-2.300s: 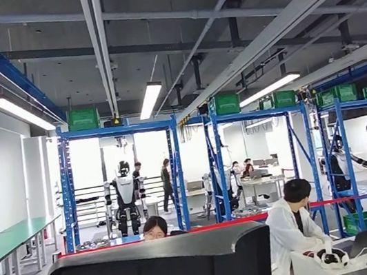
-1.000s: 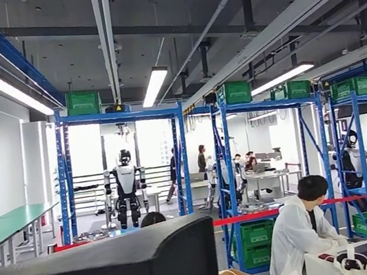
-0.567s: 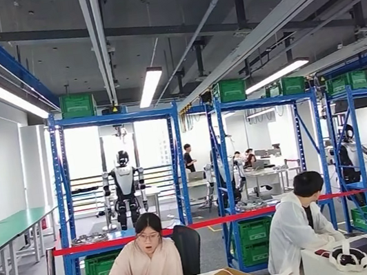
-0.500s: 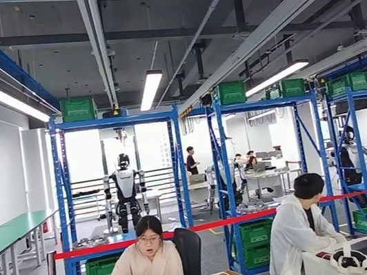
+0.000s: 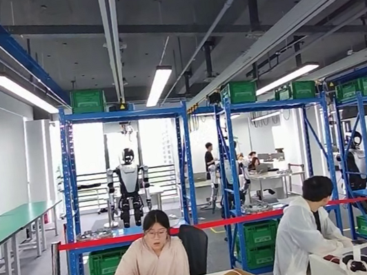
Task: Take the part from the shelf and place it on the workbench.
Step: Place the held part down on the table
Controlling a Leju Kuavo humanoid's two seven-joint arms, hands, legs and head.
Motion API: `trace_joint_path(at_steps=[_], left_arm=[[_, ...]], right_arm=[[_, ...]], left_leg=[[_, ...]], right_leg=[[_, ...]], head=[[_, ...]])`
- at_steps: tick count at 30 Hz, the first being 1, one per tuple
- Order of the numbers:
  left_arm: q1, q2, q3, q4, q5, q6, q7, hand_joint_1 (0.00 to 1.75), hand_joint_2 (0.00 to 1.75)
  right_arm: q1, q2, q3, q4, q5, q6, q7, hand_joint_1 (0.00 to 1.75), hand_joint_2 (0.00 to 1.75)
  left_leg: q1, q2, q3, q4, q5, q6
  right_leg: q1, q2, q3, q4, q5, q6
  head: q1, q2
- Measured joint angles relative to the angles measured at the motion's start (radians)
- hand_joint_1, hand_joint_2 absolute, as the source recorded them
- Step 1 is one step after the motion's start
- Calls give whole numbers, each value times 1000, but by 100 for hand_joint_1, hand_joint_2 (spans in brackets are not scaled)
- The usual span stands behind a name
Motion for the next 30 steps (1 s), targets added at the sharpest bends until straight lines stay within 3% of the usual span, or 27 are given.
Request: trace_joint_path(at_steps=[2,3,4,6,8,10,13,16,18,19,22,24,27,29,30], left_arm=[[1,0,-2,0,-3,0,0,0,0],[1,0,-3,0,-5,1,1,0,0],[1,-1,-5,0,-7,1,2,0,0],[0,-3,-7,0,-10,1,3,0,0],[-3,-5,-9,0,-14,1,4,0,0],[-4,-8,-12,0,-17,1,4,0,0],[-5,-10,-14,0,-23,0,4,0,0],[-7,-10,-15,0,-32,0,3,0,0],[-8,-10,-16,0,-36,0,2,0,0],[-8,-10,-17,0,-37,0,2,0,0],[-10,-11,-22,0,-44,0,-4,0,0],[-14,-13,-26,-1,-47,-3,-11,0,0],[-16,-13,-30,-1,-50,-7,-18,0,0],[-19,-13,-31,-2,-51,-9,-21,0,0],[-21,-12,-31,-2,-52,-10,-22,0,0]], right_arm=[[2,-1,-11,33,82,-67,28,175,175],[5,-2,-15,48,122,-96,43,175,175],[7,-4,-18,63,165,-124,59,175,175],[9,-5,-22,88,246,-172,92,175,175],[10,-6,-24,115,318,-216,127,175,175],[12,-7,-25,144,381,-253,161,175,175],[17,-9,-30,188,468,-294,199,175,175],[30,-10,-37,229,521,-322,216,175,175],[48,-13,-45,254,546,-334,224,175,175],[57,-16,-48,265,558,-338,227,175,175],[74,-22,-55,293,591,-350,236,175,175],[82,-25,-58,308,605,-363,241,175,175],[96,-29,-63,326,615,-373,245,175,175],[104,-32,-67,336,620,-379,243,175,175],[109,-33,-70,340,622,-384,242,175,175]], left_leg=[[-4,0,4,0,-3,4],[-7,0,6,0,-4,7],[-9,-1,8,0,-6,8],[-11,-2,12,0,-9,10],[-12,-2,13,-2,-10,7],[-11,-3,14,-7,-10,1],[-13,-2,10,9,-31,-9],[-13,-1,-61,164,-108,-16],[-10,0,-105,241,-123,-23],[-8,0,-102,227,-103,-27],[0,1,-27,57,-11,-38],[-2,-1,-3,6,-2,-30],[-6,-2,-2,5,-3,-10],[-3,-1,0,2,-1,0],[-3,-1,1,2,-1,4]], right_leg=[[0,0,-60,117,-36,0],[1,0,-73,134,-28,-4],[3,1,-64,105,-2,-9],[12,1,-9,-29,72,-25],[22,1,37,-133,110,-37],[26,1,48,-157,111,-42],[16,-2,64,-186,120,-47],[11,-3,72,-198,124,-50],[10,-3,72,-196,122,-48],[8,-2,73,-193,119,-46],[3,1,68,-170,105,-31],[5,4,60,-156,98,-22],[3,4,56,-150,93,-13],[0,2,37,-98,56,-5],[-1,1,13,-42,26,0]], head=[[0,0],[0,0],[0,0],[0,0],[0,0],[0,0],[0,0],[0,0],[0,0],[0,0],[0,0],[0,0],[-2,0],[-2,0],[-2,0]])
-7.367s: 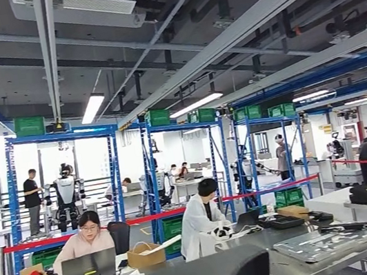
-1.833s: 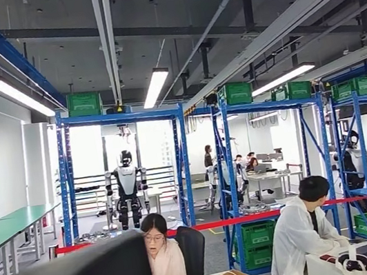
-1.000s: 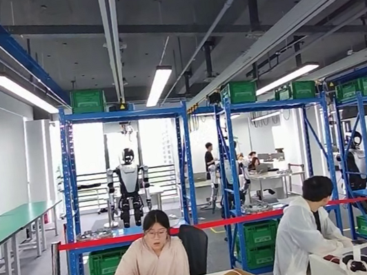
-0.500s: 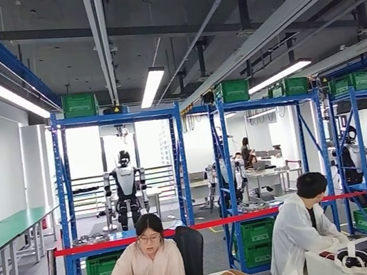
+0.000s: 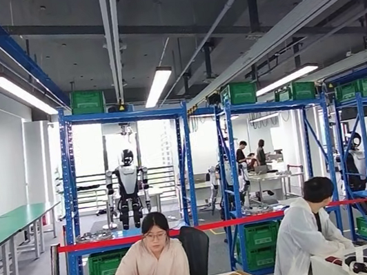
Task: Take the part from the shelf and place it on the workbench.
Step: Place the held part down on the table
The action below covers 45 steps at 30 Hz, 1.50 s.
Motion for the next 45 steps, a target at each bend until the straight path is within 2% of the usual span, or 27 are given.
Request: trace_joint_path(at_steps=[2,3,4,5,7,8,9,12,14,16,18,19,20,22,23,25,28,30,32,33,34,35,37,39,41,43,45], left_arm=[[-2,0,0,0,-1,-1,-1,0,0],[-3,0,-1,0,-2,-1,-1,0,0],[-3,0,-1,0,-2,-1,-1,0,0],[-3,0,-1,0,-2,0,-1,0,0],[-5,-1,-1,-1,-3,1,-2,0,87],[-6,-2,-1,-1,-4,4,-2,0,131],[-6,-3,-1,-1,-6,6,0,0,175],[-6,-5,-2,-1,-14,13,6,0,175],[-7,-5,-4,-1,-16,13,5,0,87],[-7,-5,-6,-1,-16,14,3,0,0],[-6,-5,-8,-1,-16,14,1,0,0],[-6,-5,-8,-1,-16,15,1,0,0],[-6,-5,-8,-1,-16,15,1,0,0],[-9,-5,-8,-1,-17,17,1,0,0],[-11,-5,-9,-1,-17,17,2,0,0],[-14,-5,-9,-1,-17,18,5,0,0],[-14,-5,-9,-1,-18,16,6,0,0],[-17,-4,-9,-1,-18,14,5,0,0],[-18,-3,-9,-1,-19,11,4,0,0],[-18,-3,-9,-1,-21,9,4,0,0],[-17,-3,-9,-1,-23,8,4,0,0],[-17,-3,-9,-1,-25,6,4,0,0],[-17,-3,-9,-1,-28,2,3,0,0],[-18,-3,-9,-1,-30,0,2,0,0],[-16,-3,-9,-1,-33,-4,2,0,0],[-13,-3,-8,-1,-34,-9,2,0,0],[-12,-2,-6,-1,-30,-13,-2,0,0]], right_arm=[[12,-1,-4,12,3,-11,-4,175,175],[19,-1,-6,18,5,-16,-6,175,175],[24,-1,-7,23,7,-20,-8,175,175],[26,-1,-10,27,10,-25,-10,131,131],[27,-1,-15,29,17,-35,-14,44,44],[26,-1,-18,29,19,-39,-18,0,0],[26,0,-21,30,20,-42,-23,0,0],[29,1,-33,33,18,-46,-41,0,0],[29,4,-40,33,12,-46,-54,0,0],[31,8,-50,34,3,-47,-68,0,0],[38,9,-59,37,-5,-47,-82,0,0],[42,9,-63,38,-10,-47,-89,0,0],[45,9,-67,38,-14,-47,-95,0,0],[48,9,-76,39,-19,-46,-108,0,0],[48,9,-80,39,-21,-45,-116,0,0],[49,9,-86,38,-23,-41,-139,0,0],[52,8,-95,33,-48,-20,-213,0,0],[53,8,-106,24,-77,10,-281,0,0],[58,6,-119,9,-131,70,-372,0,0],[65,3,-127,-5,-174,113,-431,0,0],[74,0,-135,-22,-223,159,-491,0,0],[84,-6,-147,-50,-282,207,-553,0,0],[103,-22,-170,-124,-403,289,-645,0,0],[132,-43,-194,-231,-552,383,-718,0,0],[183,-63,-224,-357,-743,512,-774,0,0],[258,-71,-269,-506,-1004,695,-809,0,0],[343,-61,-326,-670,-1267,859,-813,0,0]], left_leg=[[-1,0,1,0,-1,3],[-2,0,1,0,-2,4],[-3,-1,2,0,-2,5],[-4,-1,4,0,-3,5],[-6,-3,6,0,-4,4],[-6,-3,6,-1,-4,2],[-6,-3,5,-2,-4,0],[-4,-3,6,-9,-4,-15],[-5,-2,-5,20,-31,-21],[-7,-1,-51,124,-89,-23],[-7,-1,-103,235,-129,-27],[-7,-1,-110,248,-123,-29],[-6,-1,-99,224,-100,-30],[-4,0,-39,98,-32,-32],[-3,1,-12,42,-11,-31],[-6,1,9,-7,-2,-25],[-7,1,9,-12,2,-8],[-4,2,10,-14,5,1],[-5,2,11,-14,4,5],[-5,2,12,-14,4,5],[-5,2,12,-14,4,5],[-5,1,13,-14,4,5],[-5,1,16,-14,2,4],[-6,-1,17,-15,1,-1],[-5,-2,17,-19,2,-10],[-2,-2,18,-22,-1,-21],[-1,-1,3,19,-37,-26]], right_leg=[[-2,0,-60,130,-51,4],[-2,0,-79,166,-57,4],[-2,0,-80,165,-45,1],[-2,0,-63,123,-17,-3],[3,1,0,-12,49,-14],[7,1,25,-68,69,-19],[10,1,39,-99,77,-22],[12,1,45,-121,78,-30],[7,-1,53,-136,86,-39],[6,-2,57,-143,89,-44],[7,-2,57,-143,89,-45],[6,-2,58,-142,89,-44],[6,-2,58,-141,88,-43],[6,0,57,-134,84,-38],[7,1,54,-128,81,-34],[10,2,46,-119,79,-27],[7,2,42,-110,71,-16],[3,0,17,-47,29,-5],[-2,0,-39,84,-33,3],[-4,0,-64,139,-51,5],[-5,0,-76,165,-52,7],[-6,0,-70,149,-34,7],[-7,0,-11,23,32,3],[-2,0,44,-91,71,-4],[6,0,58,-119,71,-11],[7,-1,61,-131,76,-23],[4,-4,67,-143,81,-36]], head=[[0,0],[0,0],[0,0],[0,0],[0,0],[0,0],[0,0],[0,0],[0,0],[0,0],[0,0],[0,0],[0,0],[0,0],[0,0],[-1,0],[-1,0],[-1,0],[-1,0],[-1,0],[-1,0],[-1,0],[-1,0],[0,0],[0,0],[0,0],[0,0]])
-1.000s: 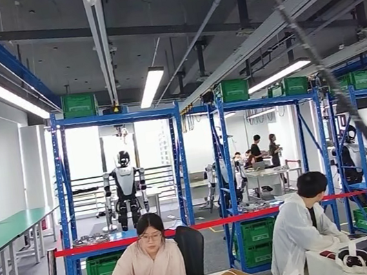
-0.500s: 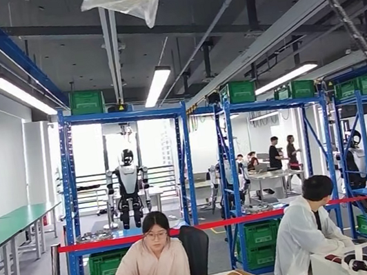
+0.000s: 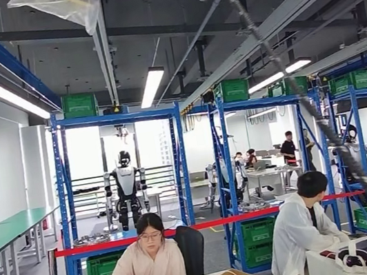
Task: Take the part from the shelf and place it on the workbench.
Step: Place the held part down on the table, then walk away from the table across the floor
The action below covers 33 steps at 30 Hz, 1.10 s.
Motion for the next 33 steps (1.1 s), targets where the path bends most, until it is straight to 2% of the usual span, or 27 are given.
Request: trace_joint_path(at_steps=[3,4,5,6,8,9,10,13,14,15,16,18,19,20,21,24,25,26,29,33], left_arm=[[8,1,10,0,15,-4,-12,0,0],[15,2,16,0,22,-3,-18,0,0],[23,3,22,0,28,0,-25,0,0],[30,5,27,0,34,3,-32,0,0],[40,9,38,0,45,10,-44,0,0],[45,11,43,0,50,12,-50,0,0],[49,12,49,0,57,15,-56,0,0],[68,17,66,0,72,21,-72,0,0],[73,18,70,0,75,23,-77,0,0],[76,20,75,0,79,24,-81,0,0],[78,22,79,0,83,24,-84,0,0],[83,27,87,0,90,26,-89,0,0],[86,29,90,0,94,28,-91,0,0],[88,30,94,0,98,29,-92,0,0],[91,30,98,0,102,30,-94,0,0],[97,31,106,0,106,32,-97,0,0],[99,31,108,0,107,33,-97,0,0],[100,31,109,0,107,33,-97,0,0],[104,31,111,0,109,35,-96,0,0],[105,31,111,0,109,35,-96,0,0]], right_arm=[[140,33,-68,-235,-222,114,33,0,0],[190,43,-81,-308,-257,128,41,0,0],[238,51,-92,-376,-275,133,45,0,0],[281,58,-99,-436,-280,132,47,0,0],[351,66,-109,-533,-271,124,47,0,0],[379,68,-112,-569,-264,119,47,0,0],[406,69,-115,-599,-253,113,46,0,0],[473,68,-118,-654,-211,88,49,0,0],[489,66,-119,-661,-196,76,53,0,0],[503,64,-119,-665,-181,64,56,0,0],[516,59,-119,-666,-168,49,58,0,0],[543,50,-120,-664,-138,15,59,0,0],[558,45,-121,-661,-122,-5,59,0,0],[573,41,-123,-656,-106,-27,60,0,0],[587,37,-125,-652,-92,-47,60,0,0],[624,26,-129,-642,-72,-82,62,0,0],[635,22,-130,-638,-70,-87,63,0,0],[647,16,-133,-633,-66,-92,64,0,0],[678,2,-142,-615,-50,-111,66,0,0],[682,1,-143,-612,-47,-114,66,0,0]], left_leg=[[-1,0,-76,180,-92,-1],[-1,1,-93,219,-102,-3],[-1,1,-92,221,-93,-4],[-1,1,-73,184,-66,-4],[-1,1,-8,54,-4,-1],[-1,0,16,3,14,1],[-3,0,29,-25,21,4],[-7,0,31,-37,25,17],[-6,2,30,-39,29,23],[-5,3,28,-41,33,30],[-5,5,25,-41,37,35],[-7,6,16,-41,45,41],[-9,6,10,-41,50,41],[-11,7,3,-41,55,41],[-12,7,-4,-40,61,41],[-15,6,-20,-41,78,34],[-15,6,-21,-43,85,29],[-13,6,-22,-45,92,22],[-6,6,-22,-54,111,5],[-6,6,-23,-55,114,3]], right_leg=[[2,-3,4,-3,-1,-9],[3,-3,4,-2,-3,-11],[3,-3,5,-2,-4,-11],[3,-1,6,-1,-5,-11],[4,2,5,7,-9,-6],[5,4,2,13,-11,-2],[7,5,-2,19,-12,2],[4,6,-6,25,-13,15],[3,5,-9,35,-26,21],[1,5,-15,60,-53,27],[-2,4,-28,105,-92,32],[-8,3,-62,230,-173,40],[-10,3,-71,278,-197,43],[-11,3,-64,292,-202,44],[-12,3,-39,268,-190,43],[-9,3,105,55,-127,32],[-5,4,137,3,-115,28],[-1,4,151,-23,-111,24],[9,4,146,-33,-95,13],[9,3,144,-35,-91,10]], head=[[0,0],[0,0],[0,0],[0,0],[0,0],[0,0],[-1,0],[-1,0],[-1,0],[-1,0],[-1,0],[-1,0],[-1,0],[-1,0],[-1,0],[-1,0],[-1,0],[-1,0],[-1,0],[-1,0]])
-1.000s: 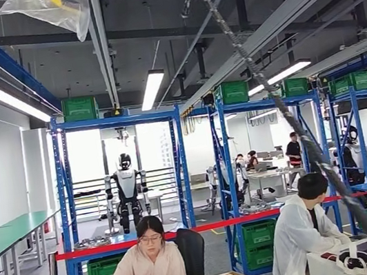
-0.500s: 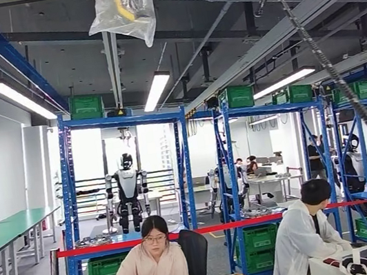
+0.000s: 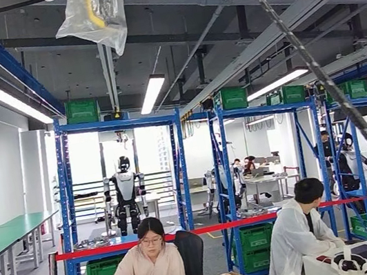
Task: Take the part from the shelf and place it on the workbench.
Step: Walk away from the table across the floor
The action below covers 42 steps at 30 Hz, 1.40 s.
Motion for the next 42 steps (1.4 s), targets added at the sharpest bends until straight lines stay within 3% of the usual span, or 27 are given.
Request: trace_joint_path(at_steps=[5,7,8,9,11,12,13,14,16,17,18,19,21,22,24,26,27,29,31,32,33,34,36,38,40,42], left_arm=[[0,0,0,0,0,0,0,0,0],[4,-1,0,1,0,1,0,0,0],[5,-1,1,1,0,3,1,0,0],[6,-1,1,2,0,4,0,0,0],[2,-2,1,2,0,5,-1,0,0],[0,-3,1,2,0,4,-2,0,0],[-1,-4,1,2,0,4,-2,0,0],[-1,-5,1,2,1,5,-2,0,0],[-1,-5,1,2,2,8,-1,0,0],[-1,-5,1,2,3,8,-1,0,0],[-1,-5,1,2,4,9,0,0,0],[-1,-5,1,2,6,9,0,0,0],[-1,-6,1,2,9,9,0,0,0],[-2,-6,1,2,10,9,0,0,0],[-4,-8,1,2,10,9,0,0,0],[-3,-7,1,2,11,9,-1,0,0],[-1,-7,1,3,11,9,0,0,0],[1,-7,0,3,12,10,0,0,0],[0,-6,0,3,12,10,0,0,0],[-1,-5,0,3,12,11,0,0,0],[-1,-5,0,3,12,11,0,0,0],[-1,-4,0,3,12,11,0,0,0],[-1,-4,0,3,12,11,0,0,0],[-5,-3,0,3,12,11,-1,0,0],[-7,-2,0,3,12,11,-2,0,0],[-3,-2,0,3,13,11,-3,0,0]], right_arm=[[1,0,0,0,0,0,0,0,0],[17,-6,-10,24,27,-34,2,0,0],[30,-12,-18,44,44,-58,3,0,0],[46,-20,-33,71,59,-84,1,0,0],[66,-29,-71,97,65,-104,-14,0,0],[72,-32,-88,100,66,-107,-23,0,0],[75,-32,-101,96,67,-108,-28,0,0],[77,-33,-108,94,66,-108,-29,0,0],[79,-33,-117,94,56,-101,-28,0,0],[81,-33,-121,94,51,-96,-27,0,0],[83,-33,-126,95,47,-93,-25,0,0],[84,-33,-130,96,47,-91,-21,0,0],[82,-34,-139,99,53,-90,-12,0,0],[81,-35,-144,101,57,-91,-9,0,0],[80,-39,-154,110,63,-91,-4,0,0],[77,-41,-163,125,67,-90,1,0,0],[74,-42,-166,135,70,-89,4,0,0],[69,-43,-171,155,78,-87,9,0,0],[68,-44,-175,176,84,-86,12,0,0],[68,-44,-177,186,85,-85,13,0,0],[67,-44,-180,195,87,-84,13,0,0],[66,-45,-182,203,88,-84,13,0,0],[65,-46,-187,215,89,-83,13,0,0],[64,-48,-193,224,90,-82,13,0,0],[63,-49,-201,234,97,-86,15,0,0],[63,-49,-208,249,112,-97,22,0,0]], left_leg=[[0,0,0,0,0,-1],[0,0,-19,60,-78,-2],[0,0,-33,132,-135,-4],[1,0,-12,163,-168,-5],[-2,2,83,95,-160,7],[-3,4,132,19,-134,18],[-5,6,142,-16,-130,31],[-4,10,131,-17,-119,40],[-8,11,110,-16,-102,45],[-11,12,100,-15,-94,46],[-13,12,90,-15,-86,46],[-15,10,80,-14,-79,45],[-18,5,65,-14,-64,41],[-19,2,60,-14,-56,38],[-14,-4,49,-16,-39,28],[-8,-11,37,-21,-26,17],[-6,-13,30,-16,-39,13],[-5,-12,5,49,-115,9],[-3,-11,-25,177,-202,2],[-2,-11,-31,231,-220,-2],[-1,-10,-25,257,-214,-7],[1,-8,-6,254,-190,-11],[7,3,67,166,-141,-22],[6,22,133,58,-144,-25],[0,28,150,15,-164,-17],[0,25,139,12,-159,-1]], right_leg=[[0,0,0,-1,2,-1],[-4,-5,-15,-7,22,-13],[-4,-8,-31,-9,37,-19],[-5,-11,-61,-3,56,-22],[-4,-10,-126,31,82,-3],[-6,-8,-155,58,73,11],[-8,-6,-175,97,44,23],[-11,-4,-191,148,-2,31],[-16,-4,-218,274,-81,38],[-17,-4,-217,313,-93,40],[-18,-4,-201,317,-84,39],[-17,-3,-166,282,-61,36],[-12,14,-61,132,-14,20],[-10,25,-16,58,-3,12],[-3,36,25,-19,-1,3],[0,27,19,-37,15,-3],[-1,21,14,-43,26,-10],[-4,5,-4,-51,44,-21],[-3,-10,-30,-38,56,-25],[-3,-19,-44,-30,60,-24],[-4,-27,-60,-19,63,-22],[-6,-34,-78,-7,66,-19],[-11,-46,-115,23,70,-12],[-9,-54,-146,53,74,-1],[-7,-61,-163,68,84,12],[-9,-58,-173,74,86,24]], head=[[0,0],[0,0],[0,0],[0,0],[0,0],[0,0],[0,0],[0,0],[0,0],[0,0],[0,0],[0,0],[0,0],[0,0],[0,0],[0,0],[0,0],[0,0],[0,0],[0,0],[0,0],[0,0],[0,0],[0,0],[1,0],[0,0]])
